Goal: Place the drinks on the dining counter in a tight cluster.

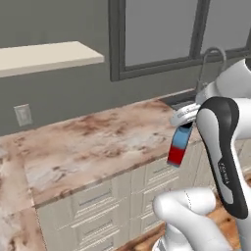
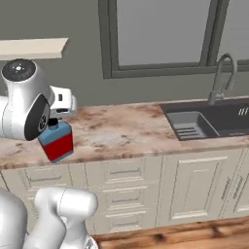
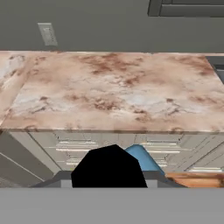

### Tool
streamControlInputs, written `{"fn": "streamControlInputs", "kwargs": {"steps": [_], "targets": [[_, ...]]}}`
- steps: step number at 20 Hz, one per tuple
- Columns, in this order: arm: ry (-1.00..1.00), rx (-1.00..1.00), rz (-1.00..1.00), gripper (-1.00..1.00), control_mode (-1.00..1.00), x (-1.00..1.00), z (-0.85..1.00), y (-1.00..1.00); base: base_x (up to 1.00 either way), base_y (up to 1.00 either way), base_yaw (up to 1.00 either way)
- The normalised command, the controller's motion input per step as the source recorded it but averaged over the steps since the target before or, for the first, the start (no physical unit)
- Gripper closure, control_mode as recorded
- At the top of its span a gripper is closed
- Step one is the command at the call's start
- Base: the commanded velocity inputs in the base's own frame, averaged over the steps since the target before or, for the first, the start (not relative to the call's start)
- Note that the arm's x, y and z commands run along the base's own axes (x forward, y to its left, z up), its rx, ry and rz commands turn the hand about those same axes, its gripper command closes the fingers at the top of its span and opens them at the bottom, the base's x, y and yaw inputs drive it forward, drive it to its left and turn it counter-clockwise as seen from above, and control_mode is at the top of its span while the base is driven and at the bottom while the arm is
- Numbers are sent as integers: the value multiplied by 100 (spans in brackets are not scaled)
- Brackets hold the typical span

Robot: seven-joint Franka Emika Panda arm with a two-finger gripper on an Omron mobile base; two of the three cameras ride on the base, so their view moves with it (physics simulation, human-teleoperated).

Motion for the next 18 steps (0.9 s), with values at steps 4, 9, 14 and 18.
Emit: {"fn": "streamControlInputs", "kwargs": {"steps": [4,9,14,18], "targets": [[0,0,0,100,100,0,0,0,0,-19,-89],[0,0,0,100,100,0,0,0,0,-5,-92],[0,0,0,100,100,0,0,0,0,-4,-92],[0,0,0,100,100,0,0,0,0,0,-93]]}}
